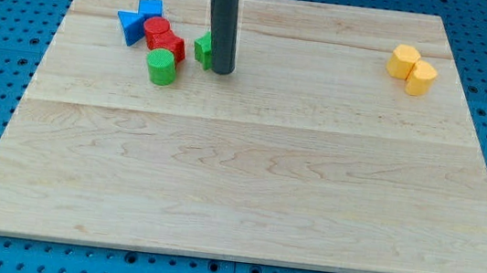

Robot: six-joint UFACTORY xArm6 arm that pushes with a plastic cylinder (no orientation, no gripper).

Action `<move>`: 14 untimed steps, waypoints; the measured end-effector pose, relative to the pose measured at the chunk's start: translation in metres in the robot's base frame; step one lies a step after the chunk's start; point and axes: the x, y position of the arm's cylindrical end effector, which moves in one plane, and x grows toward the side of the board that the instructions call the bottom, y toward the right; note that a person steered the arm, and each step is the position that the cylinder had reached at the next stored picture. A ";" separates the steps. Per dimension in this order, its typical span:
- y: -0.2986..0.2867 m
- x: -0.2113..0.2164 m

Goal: Slightly move the green star right to the red circle

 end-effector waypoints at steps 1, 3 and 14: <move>-0.005 -0.016; 0.003 0.005; -0.023 -0.051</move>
